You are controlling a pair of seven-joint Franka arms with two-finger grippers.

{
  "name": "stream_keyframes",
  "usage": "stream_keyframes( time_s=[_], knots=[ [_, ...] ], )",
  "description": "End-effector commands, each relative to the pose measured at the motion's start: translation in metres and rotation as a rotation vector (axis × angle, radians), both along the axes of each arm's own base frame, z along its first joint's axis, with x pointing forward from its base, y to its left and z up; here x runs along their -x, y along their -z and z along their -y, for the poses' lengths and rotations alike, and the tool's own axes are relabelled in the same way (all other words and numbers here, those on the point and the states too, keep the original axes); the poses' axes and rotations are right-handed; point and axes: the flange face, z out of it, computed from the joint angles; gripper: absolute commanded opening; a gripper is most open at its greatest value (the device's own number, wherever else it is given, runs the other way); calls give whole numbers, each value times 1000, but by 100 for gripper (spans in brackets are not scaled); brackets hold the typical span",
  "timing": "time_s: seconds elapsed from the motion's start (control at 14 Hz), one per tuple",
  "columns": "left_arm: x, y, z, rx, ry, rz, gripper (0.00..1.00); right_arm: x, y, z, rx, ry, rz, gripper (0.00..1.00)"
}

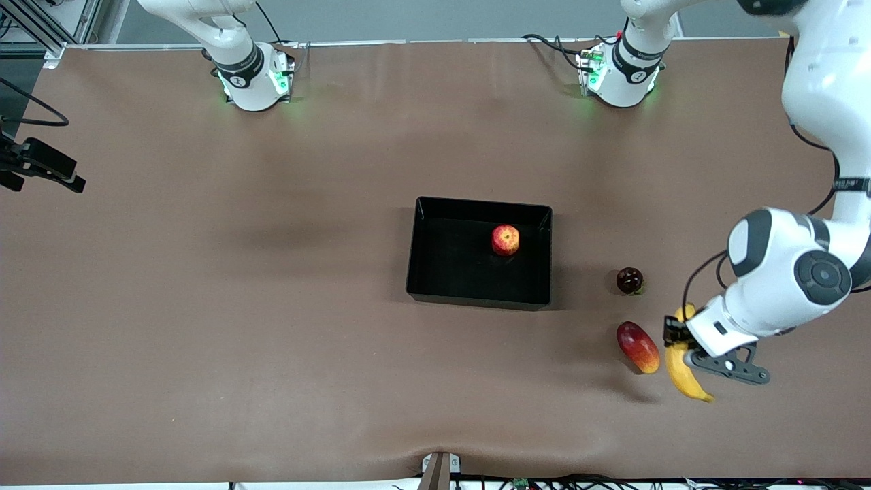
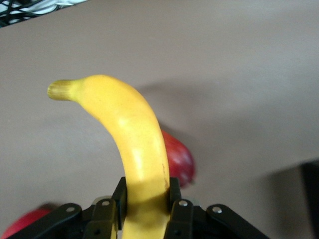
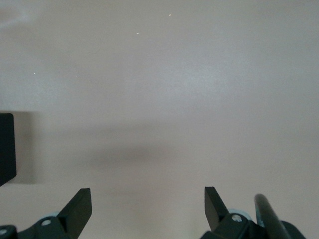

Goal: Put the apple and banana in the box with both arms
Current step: 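Lift the banana with the left gripper and carry it over the box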

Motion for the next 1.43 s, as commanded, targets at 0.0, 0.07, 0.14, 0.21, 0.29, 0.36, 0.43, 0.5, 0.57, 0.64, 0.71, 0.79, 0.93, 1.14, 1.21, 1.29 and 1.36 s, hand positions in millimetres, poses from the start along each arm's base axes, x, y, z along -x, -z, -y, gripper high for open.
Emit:
stream_keyframes(
  time_s=[0.0,0.07,0.14,0.21,0.29,0.36,0.43,0.5,0.57,0.64,0.71,0.79,0.93,1.14,1.21,1.29,1.36],
  knots=[
    [38,-23,54,-25,-43,-71,0,1,-4,2,8,12,-2,100],
    [52,-30,87,-15,-76,-88,0,1,-4,2,8,12,-2,100],
    [63,-31,112,-4,-93,-98,0,1,-4,2,7,14,-2,100],
    [74,-32,139,2,-80,-104,0,1,-4,2,7,14,-2,100],
    [84,-32,163,0,-55,-105,0,1,-4,2,7,14,-2,100],
    [96,-32,191,-5,-32,-104,0,1,-4,2,7,12,-2,100],
    [111,-32,223,-7,-18,-104,0,1,-4,2,7,14,-2,100],
    [125,-32,254,-8,-11,-104,0,1,-4,3,7,15,-2,100],
    [140,-27,283,-4,-17,-106,0,1,-4,2,7,12,-2,100],
    [154,-19,308,-18,-33,-95,0,1,-4,4,7,15,-2,100],
    [170,-7,335,-54,-42,-62,0,1,-4,4,7,17,-2,100],
    [188,7,362,-89,-61,-26,0,1,-4,4,7,17,-2,100],
    [214,36,400,-104,-143,41,0,1,-4,3,5,15,-2,100],
    [234,64,429,-74,-178,91,0,1,-4,3,5,15,-2,100],
    [233,69,432,-51,-173,93,0,1,-3,3,5,15,-3,100],
    [233,76,433,-35,-172,93,0,1,-3,3,5,15,-3,100],
    [230,83,433,-31,-174,100,0,1,-4,3,5,15,-2,100]
  ],
)
